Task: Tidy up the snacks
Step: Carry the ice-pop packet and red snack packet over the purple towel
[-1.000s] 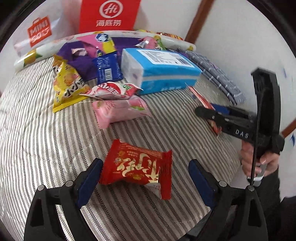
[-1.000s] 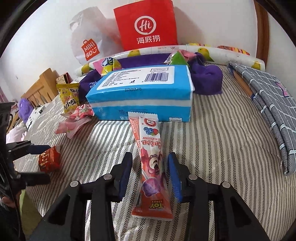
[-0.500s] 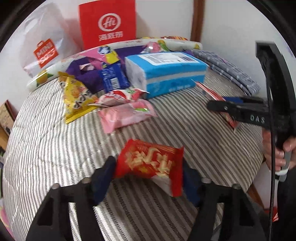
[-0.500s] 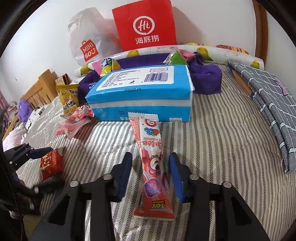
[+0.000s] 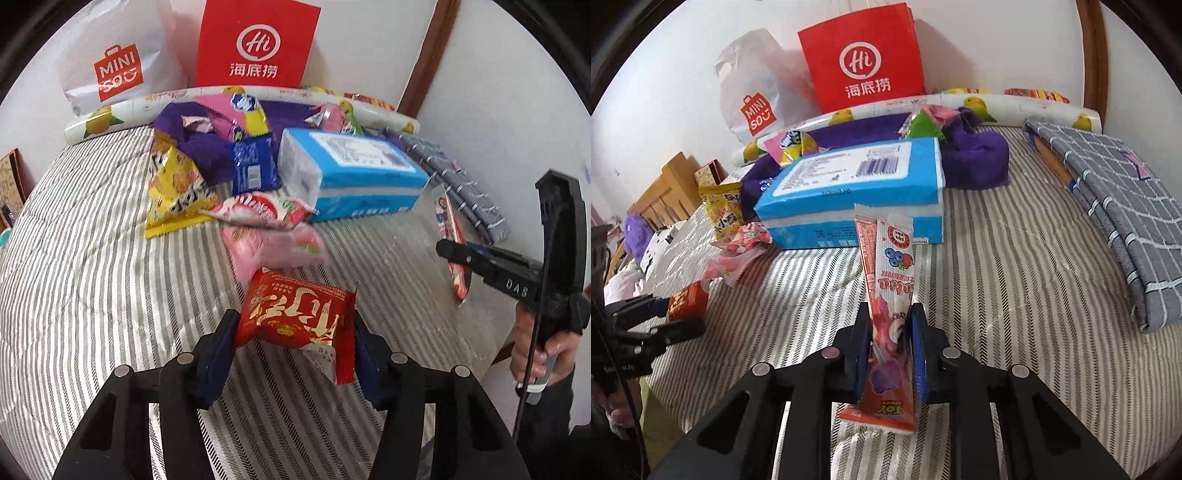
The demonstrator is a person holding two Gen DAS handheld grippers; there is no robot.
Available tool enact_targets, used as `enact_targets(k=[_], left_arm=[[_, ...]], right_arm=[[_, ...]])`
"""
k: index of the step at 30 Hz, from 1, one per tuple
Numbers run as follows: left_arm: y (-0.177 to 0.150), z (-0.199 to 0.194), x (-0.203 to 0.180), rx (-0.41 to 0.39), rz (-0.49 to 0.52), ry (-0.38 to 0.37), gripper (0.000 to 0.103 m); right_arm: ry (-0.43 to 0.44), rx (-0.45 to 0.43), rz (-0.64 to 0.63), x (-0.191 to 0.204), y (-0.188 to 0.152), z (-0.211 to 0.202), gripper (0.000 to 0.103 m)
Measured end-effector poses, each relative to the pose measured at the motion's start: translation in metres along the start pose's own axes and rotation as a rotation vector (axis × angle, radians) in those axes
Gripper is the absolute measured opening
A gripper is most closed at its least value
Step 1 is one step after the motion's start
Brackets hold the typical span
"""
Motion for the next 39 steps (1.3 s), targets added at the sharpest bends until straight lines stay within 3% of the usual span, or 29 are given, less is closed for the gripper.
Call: enact_targets(k=[10,21,39], left_arm=[[0.036,-0.009,-0.005,-0.059,-0.056,-0.064,0.055],[0.087,-0.019,-0.024,-0.124,-0.059,-0.114,0.055],[0.155,-0.001,-0.027,-0.181,-0.067,-0.085,0.055]], right_arm=[[0.036,-0.054,-0.022,0.005,0.02,-0.029,0.017],[0.052,-0.117,-0.014,0.004,0.067,-0.046,0.017],[0.064,-0.171,0.006,0.002,0.147,-0.028,0.017]])
Point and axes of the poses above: each gripper's, at about its wrist camera, not at the fingertips, and z roughly the way its jaws point, x to its left, y to its top, the point moved 5 cm from there along z, roughly the way its jaws point, and after that the axes turned 4 degrees about -y, right-handed, at the moved point
